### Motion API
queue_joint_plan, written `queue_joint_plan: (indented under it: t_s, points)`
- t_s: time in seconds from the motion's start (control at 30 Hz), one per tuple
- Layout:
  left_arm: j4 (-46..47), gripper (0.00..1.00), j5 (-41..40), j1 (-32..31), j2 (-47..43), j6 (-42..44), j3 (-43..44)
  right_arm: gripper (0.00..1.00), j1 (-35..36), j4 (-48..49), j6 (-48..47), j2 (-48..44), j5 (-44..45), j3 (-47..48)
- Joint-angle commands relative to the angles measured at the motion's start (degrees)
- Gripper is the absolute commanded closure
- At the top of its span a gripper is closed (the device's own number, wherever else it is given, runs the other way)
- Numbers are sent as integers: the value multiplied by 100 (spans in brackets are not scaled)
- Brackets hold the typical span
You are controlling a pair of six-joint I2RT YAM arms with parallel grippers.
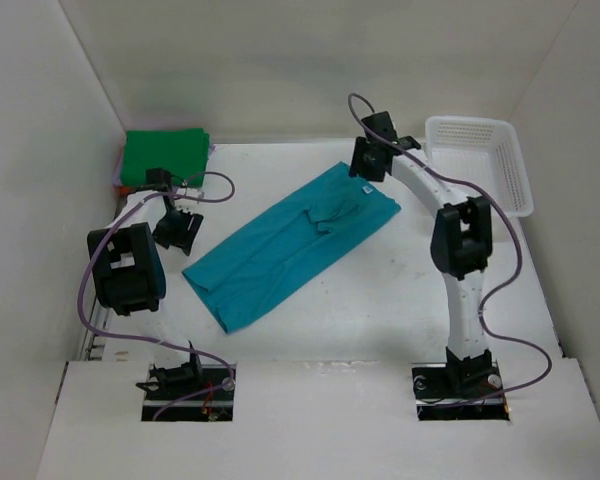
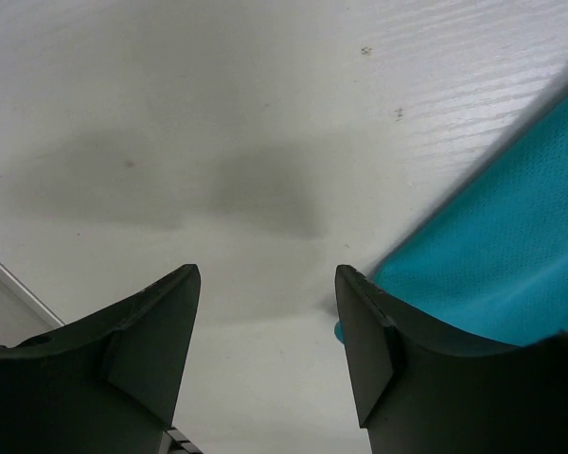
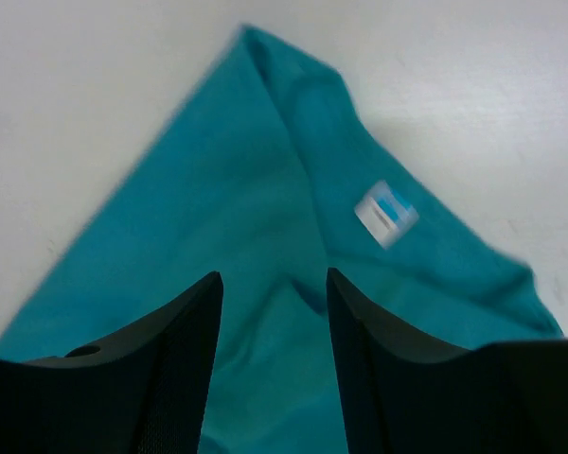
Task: Fold and stack the t-shirts
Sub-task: Rotate the tshirt 90 degrees
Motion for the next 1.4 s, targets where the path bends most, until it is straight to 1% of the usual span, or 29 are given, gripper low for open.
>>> queue_joint_plan:
  t_s: [0.0, 0.07, 0.17, 0.27, 0.37, 0.47, 0.57, 0.83, 0.9, 0.93, 1.03, 1.07, 1.1, 1.17, 1.23, 1.37]
  points:
    - [-53, 42, 86, -22, -188, -94, -68, 47, -388, 635, 470, -1501, 801, -1482]
    - [-18, 42, 112, -57, -126, -103, -129, 47, -581, 636, 769, -1942, 775, -2318]
    - [-9, 43, 121, -110, -3, -103, -200, 47, -801, 609, 998, -2137, 530, -3102]
    - [0, 44, 147, -162, 6, -103, -270, 44, -916, 565, 1227, -2041, 223, -3394]
    - [44, 44, 226, -224, -73, -77, -349, 43, -960, 548, 1315, -1778, -120, -3395]
    - [79, 44, 253, -224, -100, -86, -420, 42, -960, 460, 1315, -1461, -367, -3088]
    - [114, 44, 270, -198, -100, -86, -499, 44, -942, 188, 1272, -1136, -420, -2570]
    - [115, 44, 279, -171, -196, -68, -561, 51, -934, -936, 850, -442, -613, -1366]
    - [79, 44, 288, -189, -214, -68, -508, 56, -934, -1244, 745, -239, -675, -1014]
    - [62, 44, 288, -224, -214, -68, -490, 63, -934, -1376, 718, -152, -701, -847]
    - [62, 44, 288, -268, -240, -59, -473, 89, -934, -1553, 718, -37, -710, -652]
    - [62, 44, 314, -277, -258, -59, -473, 95, -934, -1553, 718, -28, -693, -635]
    - [44, 44, 349, -277, -267, -59, -490, 98, -934, -1553, 718, -10, -675, -600]
    - [18, 44, 437, -277, -293, -59, -543, 100, -934, -1588, 718, 86, -649, -416]
    - [-52, 44, 542, -303, -293, -50, -578, 100, -934, -1719, 718, 305, -631, -4]
    - [-184, 44, 701, -452, -249, -86, -604, 100, -934, -2211, 727, 1078, -596, 1445]
